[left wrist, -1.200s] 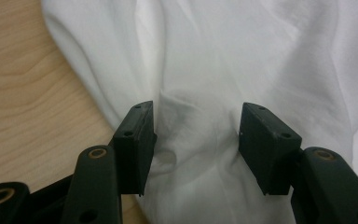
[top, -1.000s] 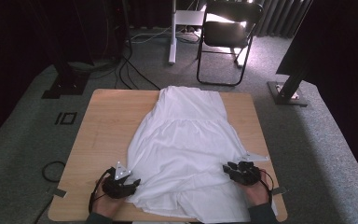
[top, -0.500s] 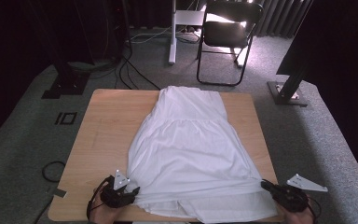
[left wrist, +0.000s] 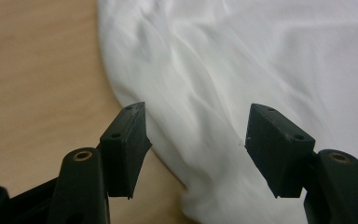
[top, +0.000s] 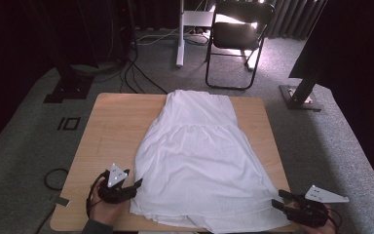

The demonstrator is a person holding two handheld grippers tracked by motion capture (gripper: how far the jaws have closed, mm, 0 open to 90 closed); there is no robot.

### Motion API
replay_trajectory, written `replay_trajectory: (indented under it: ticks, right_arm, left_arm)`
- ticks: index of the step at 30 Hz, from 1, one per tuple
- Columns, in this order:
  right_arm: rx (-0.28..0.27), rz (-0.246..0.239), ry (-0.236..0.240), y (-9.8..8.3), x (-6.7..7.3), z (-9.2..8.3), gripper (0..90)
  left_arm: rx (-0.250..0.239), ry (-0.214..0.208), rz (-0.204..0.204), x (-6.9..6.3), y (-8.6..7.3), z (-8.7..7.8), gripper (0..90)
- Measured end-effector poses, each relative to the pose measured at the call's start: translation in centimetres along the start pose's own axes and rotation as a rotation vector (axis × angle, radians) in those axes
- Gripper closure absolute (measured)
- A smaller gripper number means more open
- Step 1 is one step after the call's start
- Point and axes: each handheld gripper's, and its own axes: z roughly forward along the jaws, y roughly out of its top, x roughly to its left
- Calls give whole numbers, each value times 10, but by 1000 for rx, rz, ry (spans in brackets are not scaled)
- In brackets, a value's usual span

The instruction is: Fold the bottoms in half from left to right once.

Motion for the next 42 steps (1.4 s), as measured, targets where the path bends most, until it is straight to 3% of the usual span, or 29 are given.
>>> replay_trajectory:
  ticks: [3,5,7,12,14,16,18,22,23,24,27,28,32,38,41,42]
  right_arm:
    - [-27,-9,-24,4,-3,-14,452]
    - [-34,-2,-36,3,-4,-18,452]
    - [-43,10,-55,-1,-8,-25,450]
    - [-54,32,-61,-3,-15,-19,450]
    - [-48,39,-47,1,-19,-5,450]
    - [-39,35,-41,8,-23,13,453]
    - [-33,28,-41,16,-25,30,458]
    - [-25,11,-54,34,-29,63,466]
    - [-25,11,-54,34,-29,63,466]
    - [-19,-2,-77,44,-32,83,466]
    - [-6,-18,-122,58,-37,106,474]
    - [1,-21,-142,64,-40,116,477]
    - [13,17,-185,83,-58,144,479]
    - [35,24,-223,112,-80,182,476]
    - [41,32,-243,122,-89,195,478]
    - [50,54,-252,129,-96,207,478]
  left_arm:
    - [8,14,-38,13,9,8,391]
    - [13,17,-38,15,11,10,388]
    - [17,18,-65,23,13,22,389]
    - [26,29,-87,32,15,45,388]
    - [26,26,-124,39,15,55,390]
    - [44,36,-129,43,19,63,390]
    - [22,21,-131,45,26,65,389]
    - [24,26,-117,49,43,74,387]
    - [24,26,-117,49,43,74,385]
    - [24,25,-137,55,49,81,385]
    - [28,27,-159,62,53,88,383]
    - [51,34,-175,68,56,97,380]
    - [83,34,-216,80,56,114,374]
    - [97,-26,-263,87,53,134,368]
    - [128,-41,-263,86,52,141,367]
    - [136,-48,-266,86,52,144,369]
